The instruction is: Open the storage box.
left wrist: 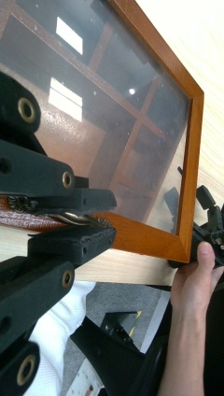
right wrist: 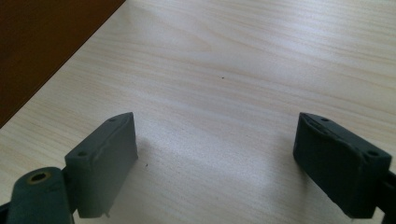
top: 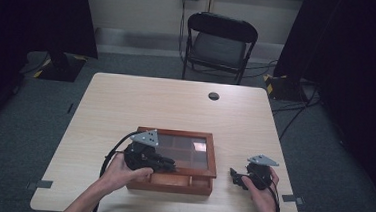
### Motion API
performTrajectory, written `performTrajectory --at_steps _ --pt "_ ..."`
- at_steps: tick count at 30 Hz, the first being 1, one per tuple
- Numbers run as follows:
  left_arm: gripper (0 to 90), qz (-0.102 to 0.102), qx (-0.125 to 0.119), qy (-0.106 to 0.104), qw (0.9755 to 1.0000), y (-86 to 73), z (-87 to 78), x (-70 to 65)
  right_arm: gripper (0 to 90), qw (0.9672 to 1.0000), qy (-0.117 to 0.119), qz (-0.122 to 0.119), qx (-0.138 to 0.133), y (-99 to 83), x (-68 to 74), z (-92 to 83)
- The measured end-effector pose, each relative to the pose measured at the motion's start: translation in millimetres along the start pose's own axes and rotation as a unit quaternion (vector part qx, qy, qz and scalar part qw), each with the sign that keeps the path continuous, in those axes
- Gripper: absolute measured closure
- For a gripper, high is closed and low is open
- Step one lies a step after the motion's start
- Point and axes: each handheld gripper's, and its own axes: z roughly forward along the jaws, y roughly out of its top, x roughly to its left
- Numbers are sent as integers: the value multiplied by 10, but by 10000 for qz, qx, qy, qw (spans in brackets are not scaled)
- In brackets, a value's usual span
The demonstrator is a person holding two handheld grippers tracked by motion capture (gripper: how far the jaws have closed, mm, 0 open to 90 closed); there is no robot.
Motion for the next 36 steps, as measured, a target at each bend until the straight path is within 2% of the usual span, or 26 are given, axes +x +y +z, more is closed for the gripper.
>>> performTrajectory --at_steps 11,16,34,36 --pt "807 -14 -23 11 10000 103 -58 21 128 10000 3 -4 0 0 -1 0" --pt "807 19 107 62 9999 154 -73 17 128 10000 2 -5 1 1 -1 0" --pt "807 -49 83 68 9999 291 -122 48 128 10000 5 -9 1 2 -3 2" --pt "807 -26 136 79 9999 302 -128 51 128 10000 4 -12 0 2 -3 3"
